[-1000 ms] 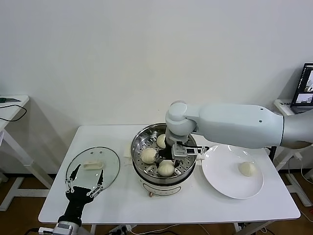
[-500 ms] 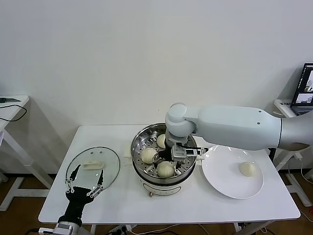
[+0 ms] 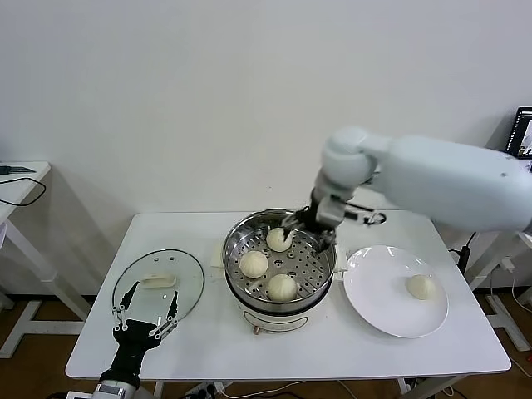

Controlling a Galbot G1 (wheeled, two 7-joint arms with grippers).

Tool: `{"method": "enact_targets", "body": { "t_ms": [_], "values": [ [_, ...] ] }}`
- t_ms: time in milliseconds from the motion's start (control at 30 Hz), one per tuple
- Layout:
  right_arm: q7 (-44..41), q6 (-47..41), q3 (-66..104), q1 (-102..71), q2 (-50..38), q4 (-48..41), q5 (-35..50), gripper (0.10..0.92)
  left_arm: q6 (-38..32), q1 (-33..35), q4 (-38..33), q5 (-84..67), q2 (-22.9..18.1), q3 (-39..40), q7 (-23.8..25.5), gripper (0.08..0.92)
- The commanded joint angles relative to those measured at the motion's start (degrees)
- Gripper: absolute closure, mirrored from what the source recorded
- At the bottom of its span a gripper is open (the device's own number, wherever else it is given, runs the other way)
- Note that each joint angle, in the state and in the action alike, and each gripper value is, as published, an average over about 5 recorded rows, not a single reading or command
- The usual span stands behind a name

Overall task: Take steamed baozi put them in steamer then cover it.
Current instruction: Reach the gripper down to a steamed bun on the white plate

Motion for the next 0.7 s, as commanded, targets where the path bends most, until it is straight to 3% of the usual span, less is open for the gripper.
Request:
{"method": "enact_targets", "body": {
  "t_ms": [33,367,700],
  "values": [
    [-4.26,-15.89,3.53,-2.76,-14.44,-4.45,6.81,0.203,-0.14,0.28,-0.33,0.3,0.1,0.09,0.0,0.177],
    [-6.26,-24.65,18.0,-23.18,-23.69,-10.21,-6.79,0.203,0.02,0.15,-0.64,1.05,0.13,1.08,-0.23,0.177],
    [-5.88,-24.53,32.7,-39.92,-22.47,-15.51,-14.93,0.203,-0.06,0.71,-1.0,1.34,-0.02,1.5,-0.3,0.177]
  ]
}}
